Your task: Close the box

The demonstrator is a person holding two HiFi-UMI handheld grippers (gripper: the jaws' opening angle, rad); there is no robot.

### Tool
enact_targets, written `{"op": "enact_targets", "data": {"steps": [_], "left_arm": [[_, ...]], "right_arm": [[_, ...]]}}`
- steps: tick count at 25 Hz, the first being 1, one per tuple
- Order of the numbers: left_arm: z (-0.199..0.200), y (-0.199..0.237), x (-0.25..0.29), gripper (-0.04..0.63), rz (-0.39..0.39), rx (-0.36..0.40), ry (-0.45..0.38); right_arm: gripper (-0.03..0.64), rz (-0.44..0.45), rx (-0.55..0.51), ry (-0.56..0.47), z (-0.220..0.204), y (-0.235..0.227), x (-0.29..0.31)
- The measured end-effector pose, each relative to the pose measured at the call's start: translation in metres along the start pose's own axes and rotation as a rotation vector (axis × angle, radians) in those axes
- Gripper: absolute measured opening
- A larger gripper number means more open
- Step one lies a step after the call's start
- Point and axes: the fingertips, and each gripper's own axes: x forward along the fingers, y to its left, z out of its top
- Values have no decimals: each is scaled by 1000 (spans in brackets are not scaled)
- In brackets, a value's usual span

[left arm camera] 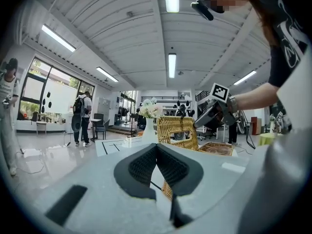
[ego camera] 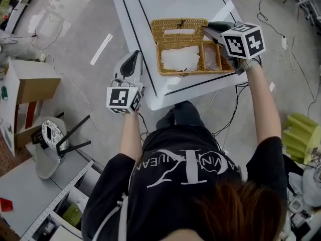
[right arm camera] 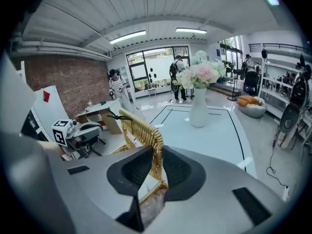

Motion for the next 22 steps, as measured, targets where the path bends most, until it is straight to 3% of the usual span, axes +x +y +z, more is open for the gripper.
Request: {"op": "enact_targets", "data": {"steps": [11,22], "left_arm": [[3,-20,-12,9,-59,-4,-19],[0,-32,-24,9,-78,5,-7]], "right_arm": [[74,-71,-121,-7,-21,31,-19],[86,-119,-138,-47,-50,48,-27]]}}
